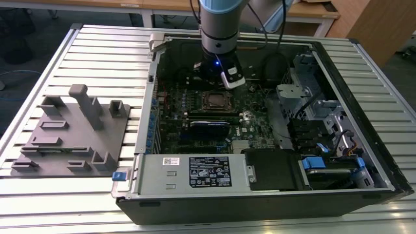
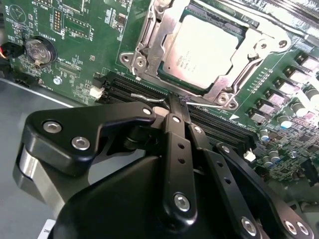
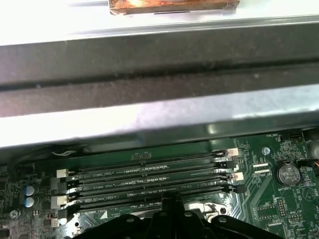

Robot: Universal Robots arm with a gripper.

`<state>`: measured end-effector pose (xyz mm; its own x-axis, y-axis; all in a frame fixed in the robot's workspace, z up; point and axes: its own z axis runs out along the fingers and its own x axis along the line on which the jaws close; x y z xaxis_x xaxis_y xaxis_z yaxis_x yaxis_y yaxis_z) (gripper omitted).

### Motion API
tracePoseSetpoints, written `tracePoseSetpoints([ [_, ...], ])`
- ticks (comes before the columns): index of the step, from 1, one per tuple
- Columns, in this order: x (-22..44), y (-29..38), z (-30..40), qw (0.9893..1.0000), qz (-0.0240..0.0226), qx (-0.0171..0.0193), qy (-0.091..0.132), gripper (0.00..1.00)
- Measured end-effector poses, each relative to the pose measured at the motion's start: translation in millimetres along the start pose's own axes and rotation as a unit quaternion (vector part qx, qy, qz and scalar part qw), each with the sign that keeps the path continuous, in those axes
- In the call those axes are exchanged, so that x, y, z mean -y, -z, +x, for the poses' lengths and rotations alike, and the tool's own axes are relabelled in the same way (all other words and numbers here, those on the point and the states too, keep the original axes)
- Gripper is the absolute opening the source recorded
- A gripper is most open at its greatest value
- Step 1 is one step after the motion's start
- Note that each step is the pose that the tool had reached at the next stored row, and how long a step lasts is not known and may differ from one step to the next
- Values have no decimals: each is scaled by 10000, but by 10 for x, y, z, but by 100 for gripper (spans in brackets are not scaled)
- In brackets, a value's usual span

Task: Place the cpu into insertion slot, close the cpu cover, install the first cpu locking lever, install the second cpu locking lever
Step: 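Install the first cpu locking lever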

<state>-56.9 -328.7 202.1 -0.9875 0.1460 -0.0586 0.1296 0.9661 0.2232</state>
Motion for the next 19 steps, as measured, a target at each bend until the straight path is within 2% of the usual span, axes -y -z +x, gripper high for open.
tracePoseSetpoints([
  [5, -12, -12, 4, 10000, -1, 11, 3, 10],
  [10, -10, -23, 5, 10000, -5, 41, 9, 10],
  [19, -7, -38, 6, 10000, -7, 43, 9, 10],
])
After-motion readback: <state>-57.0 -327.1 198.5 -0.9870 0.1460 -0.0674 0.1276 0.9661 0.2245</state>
